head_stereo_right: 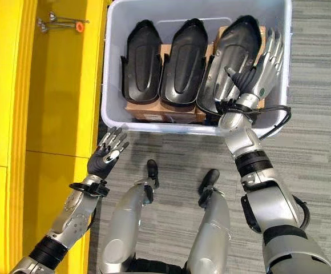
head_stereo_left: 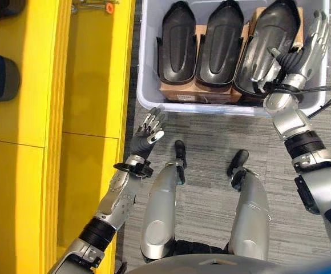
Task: Move parts from the plastic box to the shelf.
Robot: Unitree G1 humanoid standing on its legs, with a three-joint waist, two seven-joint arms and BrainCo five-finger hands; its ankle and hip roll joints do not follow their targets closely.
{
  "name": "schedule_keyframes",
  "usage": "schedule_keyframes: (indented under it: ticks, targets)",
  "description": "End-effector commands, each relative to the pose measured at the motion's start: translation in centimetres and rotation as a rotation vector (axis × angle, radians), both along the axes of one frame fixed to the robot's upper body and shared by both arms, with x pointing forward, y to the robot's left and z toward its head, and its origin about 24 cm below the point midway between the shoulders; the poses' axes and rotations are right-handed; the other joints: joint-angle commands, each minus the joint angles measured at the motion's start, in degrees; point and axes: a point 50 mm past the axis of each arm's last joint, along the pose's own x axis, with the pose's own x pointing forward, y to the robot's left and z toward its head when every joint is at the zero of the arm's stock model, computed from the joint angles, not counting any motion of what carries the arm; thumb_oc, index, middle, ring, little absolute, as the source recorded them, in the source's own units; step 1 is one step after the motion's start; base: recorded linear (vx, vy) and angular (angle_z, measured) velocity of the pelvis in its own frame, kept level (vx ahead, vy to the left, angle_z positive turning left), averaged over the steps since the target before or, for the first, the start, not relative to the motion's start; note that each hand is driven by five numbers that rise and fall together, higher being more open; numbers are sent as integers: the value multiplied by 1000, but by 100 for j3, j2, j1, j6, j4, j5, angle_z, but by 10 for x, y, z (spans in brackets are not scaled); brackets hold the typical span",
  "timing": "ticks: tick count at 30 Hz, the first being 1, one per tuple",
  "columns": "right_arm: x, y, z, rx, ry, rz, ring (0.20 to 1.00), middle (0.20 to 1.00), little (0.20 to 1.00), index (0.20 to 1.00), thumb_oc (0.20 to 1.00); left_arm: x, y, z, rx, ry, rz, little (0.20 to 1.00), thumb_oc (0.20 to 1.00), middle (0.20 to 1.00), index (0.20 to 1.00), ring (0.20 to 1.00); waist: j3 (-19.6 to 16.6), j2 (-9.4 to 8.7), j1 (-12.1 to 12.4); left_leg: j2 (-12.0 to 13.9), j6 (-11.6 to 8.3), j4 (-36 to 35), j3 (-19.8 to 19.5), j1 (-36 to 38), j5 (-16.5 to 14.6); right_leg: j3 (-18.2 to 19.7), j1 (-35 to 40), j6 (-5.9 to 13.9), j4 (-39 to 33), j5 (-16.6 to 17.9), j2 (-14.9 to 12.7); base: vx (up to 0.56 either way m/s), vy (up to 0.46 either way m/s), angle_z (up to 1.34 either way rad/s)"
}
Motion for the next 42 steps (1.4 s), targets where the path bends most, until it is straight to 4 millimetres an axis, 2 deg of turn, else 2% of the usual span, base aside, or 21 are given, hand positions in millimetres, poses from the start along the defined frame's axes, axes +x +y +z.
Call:
schedule_keyframes:
  ticks: [1, 10, 12, 15, 16, 19, 20, 26, 33, 37, 39, 42]
  targets:
    - [0, -6, 14, 29, -44, 13, 1000, 1000, 1000, 1000, 1000, -9, -11, 5, -68, -42, -16, 1000, 1000, 1000, 1000, 1000, -196, 302, 75, -12, -269, -320, -670, -76, -121, 73, 232, 306, 397, -541, 127, 0, 0, 0]
    - [9, -3, -8, 188, 66, 89, 1000, 1000, 1000, 1000, 1000, -4, -18, 17, -55, -63, -13, 1000, 1000, 1000, 1000, 1000, -196, 304, 142, -30, -230, -225, -702, -386, -104, 7, 23, 310, 504, -544, 88, 0, 0, 0]
    - [13, -2, -14, 217, 133, 110, 1000, 1000, 1000, 1000, 1000, -1, -20, 18, -9, -68, -22, 1000, 1000, 1000, 1000, 1000, -196, 318, 180, -49, -222, -193, -710, -463, -97, -14, -30, 304, 552, -555, 73, 0, -10, 6]
    - [13, -15, -24, 468, 90, 67, 1000, 1000, 1000, 1000, 1000, -1, -18, 15, 5, -38, -23, 1000, 1000, 1000, 1000, 1000, -196, 366, 232, -61, -210, -131, -728, -596, -95, -23, -136, 288, 672, -596, 52, 10, -15, 9]
    - [11, -20, -25, 503, 49, 42, 1000, 1000, 1000, 1000, 1000, -1, -17, 16, 5, -37, -26, 1000, 1000, 1000, 1000, 1000, -196, 384, 235, -72, -207, -103, -748, -642, -106, -13, -174, 289, 705, -611, 50, 0, 0, 0]
    - [9, -19, -15, 423, -17, 33, 1000, 1000, 1000, 1000, 1000, -3, -19, 14, 4, -37, -36, 1000, 1000, 1000, 1000, 1000, -196, 415, 240, -83, -188, -90, -744, -684, -119, 0, -222, 285, 737, -623, 59, 0, 0, 0]
    - [8, -12, -5, 353, -74, 42, 1000, 1000, 1000, 1000, 1000, -3, -21, 14, -8, -29, -35, 1000, 1000, 1000, 1000, 1000, -196, 427, 231, -83, -185, -70, -735, -723, -115, 1, -255, 289, 759, -624, 53, 0, 0, 0]
    - [2, 4, 10, 255, -139, 59, 1000, 1000, 1000, 1000, 1000, -6, -26, 14, -23, -33, -45, 1000, 1000, 1000, 1000, 1000, -196, 445, 173, -85, -190, -69, -703, -754, -98, 49, -315, 288, 756, -608, 69, 0, 0, 0]
    - [1, 8, -8, 348, -105, 66, 1000, 1000, 1000, 1000, 1000, -7, -28, 10, -41, -30, -41, 1000, 1000, 1000, 1000, 1000, -196, 450, 95, -52, -210, -101, -641, -726, -85, 107, -341, 278, 717, -591, 108, 1, 1, 0]
    - [-1, 5, -9, 458, -155, 68, 1000, 1000, 1000, 1000, 1000, -6, -31, 11, -44, -28, -54, 1000, 1000, 1000, 1000, 1000, -196, 440, 44, -24, -231, -133, -600, -697, -73, 129, -347, 282, 653, -554, 136, 1, 2, -1]
    - [-6, 1, -5, 404, -212, 16, 1000, 1000, 1000, 1000, 1000, -7, -33, 10, -67, -19, -64, 1000, 1000, 1000, 1000, 1000, -196, 442, 11, -22, -230, -145, -580, -689, -72, 145, -358, 287, 623, -537, 156, 5, 14, -3]
    - [-7, 6, -7, 424, -196, 28, 1000, 1000, 1000, 1000, 1000, -8, -37, 12, -14, -46, -57, 1000, 1000, 1000, 1000, 1000, -196, 457, -48, -17, -244, -166, -538, -663, -67, 180, -362, 289, 593, -531, 178, 11, 36, -9]
